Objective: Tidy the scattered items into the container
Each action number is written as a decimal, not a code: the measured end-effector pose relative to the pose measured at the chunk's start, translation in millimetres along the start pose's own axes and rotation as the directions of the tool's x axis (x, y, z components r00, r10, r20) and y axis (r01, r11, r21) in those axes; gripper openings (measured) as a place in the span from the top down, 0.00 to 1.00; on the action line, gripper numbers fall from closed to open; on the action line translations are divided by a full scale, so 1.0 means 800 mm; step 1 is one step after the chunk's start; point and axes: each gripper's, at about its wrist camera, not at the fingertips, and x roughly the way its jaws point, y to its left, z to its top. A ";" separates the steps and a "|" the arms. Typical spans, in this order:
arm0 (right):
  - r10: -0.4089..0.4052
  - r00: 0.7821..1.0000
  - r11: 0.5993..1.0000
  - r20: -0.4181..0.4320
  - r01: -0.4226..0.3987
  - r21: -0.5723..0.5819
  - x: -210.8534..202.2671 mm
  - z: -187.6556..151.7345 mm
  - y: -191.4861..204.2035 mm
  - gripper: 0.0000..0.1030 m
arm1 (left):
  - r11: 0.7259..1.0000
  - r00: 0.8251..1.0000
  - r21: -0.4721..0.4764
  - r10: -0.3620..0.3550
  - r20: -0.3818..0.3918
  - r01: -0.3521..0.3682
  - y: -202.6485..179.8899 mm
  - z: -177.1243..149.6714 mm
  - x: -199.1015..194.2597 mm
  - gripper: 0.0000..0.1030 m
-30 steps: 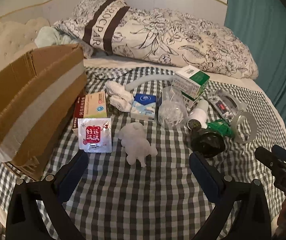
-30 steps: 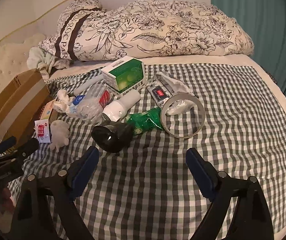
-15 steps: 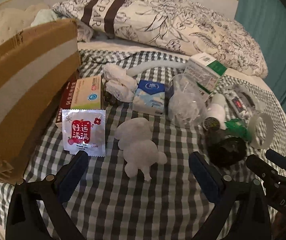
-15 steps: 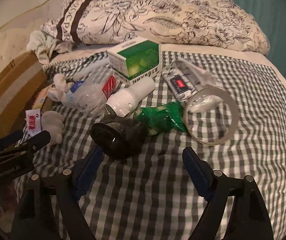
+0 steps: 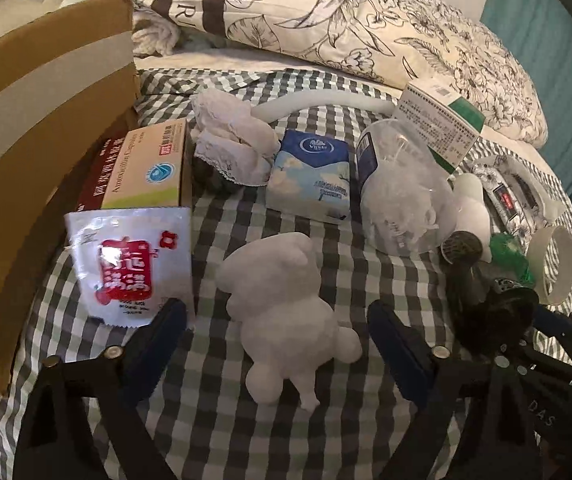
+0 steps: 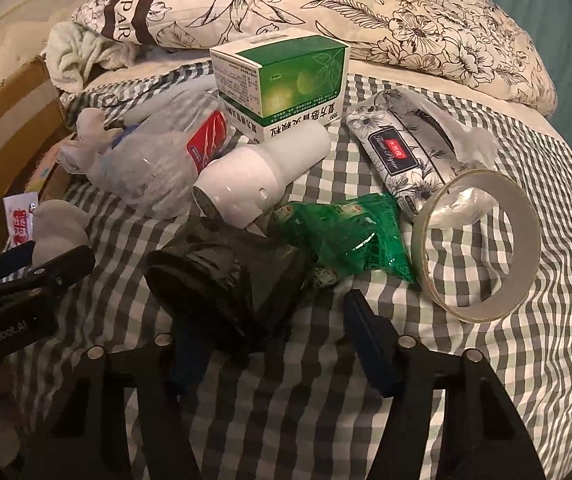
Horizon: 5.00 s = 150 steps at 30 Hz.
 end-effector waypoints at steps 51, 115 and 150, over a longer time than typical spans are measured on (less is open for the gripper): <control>0.100 0.963 0.995 0.250 -0.096 -0.030 -0.231 -0.058 0.018 0.88 | 0.996 0.976 0.090 0.000 0.220 -0.020 -0.021 -0.055 -0.223 0.52; 0.226 0.946 0.971 0.232 -0.201 -0.126 -0.212 0.107 0.140 0.87 | 0.994 0.951 0.100 -0.080 0.300 0.052 0.074 0.013 -0.247 0.00; 0.181 0.979 0.981 0.096 -0.173 -0.090 -0.131 0.092 0.105 0.87 | 0.999 0.998 -0.002 -0.054 0.016 0.054 0.082 -0.045 -0.034 0.11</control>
